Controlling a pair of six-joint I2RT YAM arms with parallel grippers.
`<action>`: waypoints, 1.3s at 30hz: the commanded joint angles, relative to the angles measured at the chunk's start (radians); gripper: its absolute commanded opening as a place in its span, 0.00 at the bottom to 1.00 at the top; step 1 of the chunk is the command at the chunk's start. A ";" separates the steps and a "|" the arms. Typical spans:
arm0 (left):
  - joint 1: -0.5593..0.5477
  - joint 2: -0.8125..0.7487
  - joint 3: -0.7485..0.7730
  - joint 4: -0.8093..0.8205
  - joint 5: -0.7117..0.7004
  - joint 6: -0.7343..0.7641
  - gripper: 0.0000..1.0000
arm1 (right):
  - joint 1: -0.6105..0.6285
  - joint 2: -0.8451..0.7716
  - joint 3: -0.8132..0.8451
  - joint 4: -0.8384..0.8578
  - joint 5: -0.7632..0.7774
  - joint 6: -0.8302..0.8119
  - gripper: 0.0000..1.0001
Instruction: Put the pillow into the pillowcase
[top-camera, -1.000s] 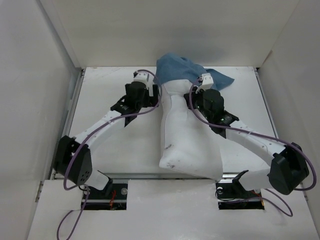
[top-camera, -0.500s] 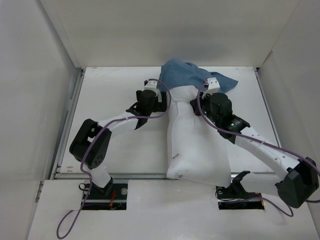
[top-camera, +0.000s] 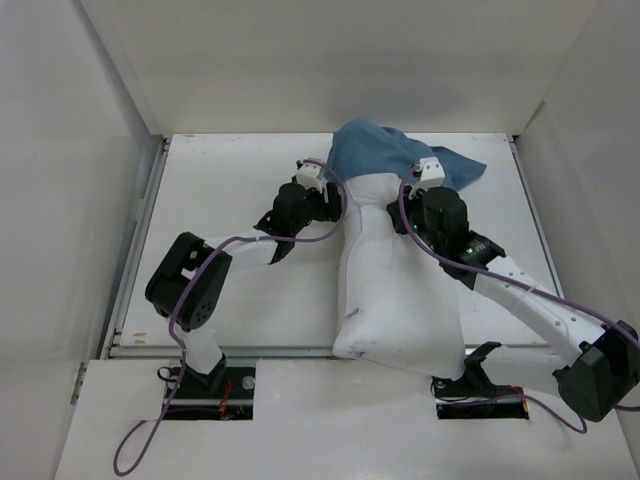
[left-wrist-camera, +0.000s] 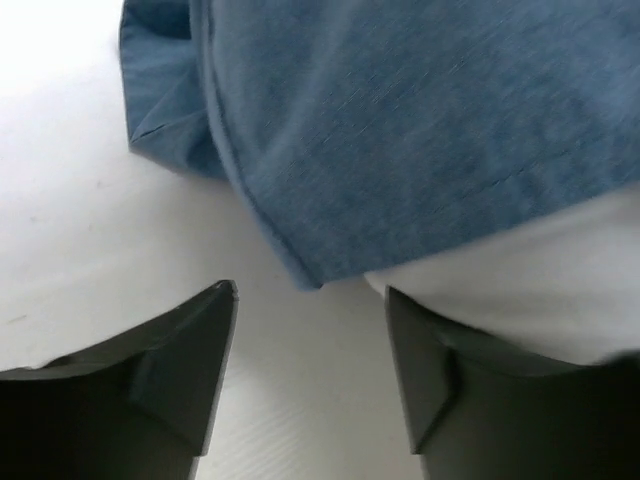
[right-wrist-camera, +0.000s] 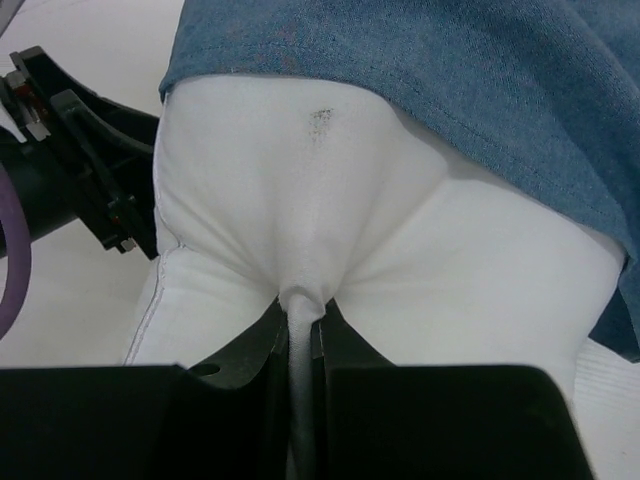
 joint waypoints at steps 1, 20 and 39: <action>-0.012 0.022 0.100 0.098 0.060 -0.008 0.55 | 0.000 -0.048 0.036 0.097 0.002 0.013 0.00; -0.170 -0.286 -0.073 0.053 0.057 -0.009 0.00 | 0.000 0.179 0.174 0.222 0.410 0.353 0.00; -0.396 -0.519 -0.079 -0.358 0.204 0.024 0.00 | 0.118 0.391 0.117 0.722 0.579 0.488 0.00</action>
